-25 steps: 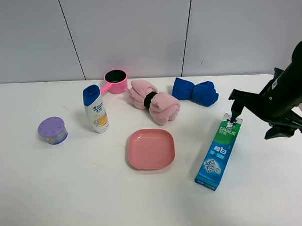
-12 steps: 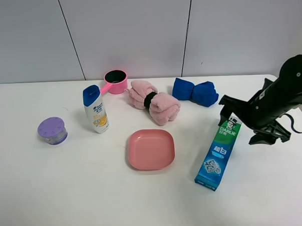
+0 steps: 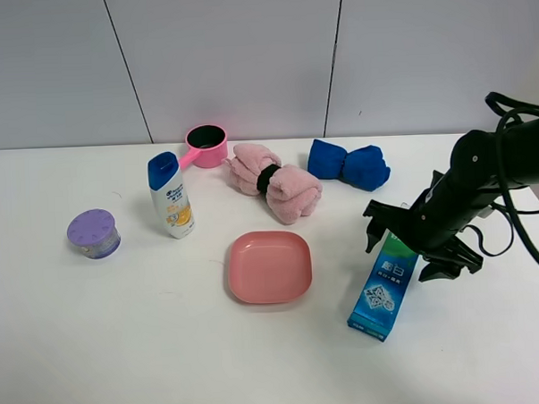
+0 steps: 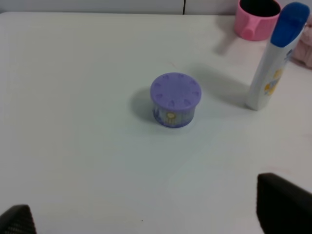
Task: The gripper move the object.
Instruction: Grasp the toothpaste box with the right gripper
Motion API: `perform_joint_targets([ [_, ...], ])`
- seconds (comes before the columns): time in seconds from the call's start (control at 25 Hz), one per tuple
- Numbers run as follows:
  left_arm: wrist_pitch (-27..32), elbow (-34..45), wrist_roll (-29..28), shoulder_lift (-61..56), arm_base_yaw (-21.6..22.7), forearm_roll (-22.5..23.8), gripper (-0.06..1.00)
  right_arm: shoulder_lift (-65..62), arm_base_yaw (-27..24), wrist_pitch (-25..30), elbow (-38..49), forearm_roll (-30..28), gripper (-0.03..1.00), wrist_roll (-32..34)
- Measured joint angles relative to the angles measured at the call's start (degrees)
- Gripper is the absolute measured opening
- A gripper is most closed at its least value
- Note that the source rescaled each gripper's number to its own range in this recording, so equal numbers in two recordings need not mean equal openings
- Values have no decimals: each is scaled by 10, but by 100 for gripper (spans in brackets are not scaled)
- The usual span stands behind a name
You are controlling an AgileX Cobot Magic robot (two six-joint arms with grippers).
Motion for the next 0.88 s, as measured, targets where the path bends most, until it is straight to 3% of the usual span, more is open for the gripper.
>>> perform_joint_targets([
  [0.32, 1, 0, 1, 0, 0, -1, 100, 2, 0, -5, 0, -71, 66, 50],
  [0.88, 1, 0, 0, 0, 0, -1, 100, 55, 0, -9, 0, -91, 62, 48],
])
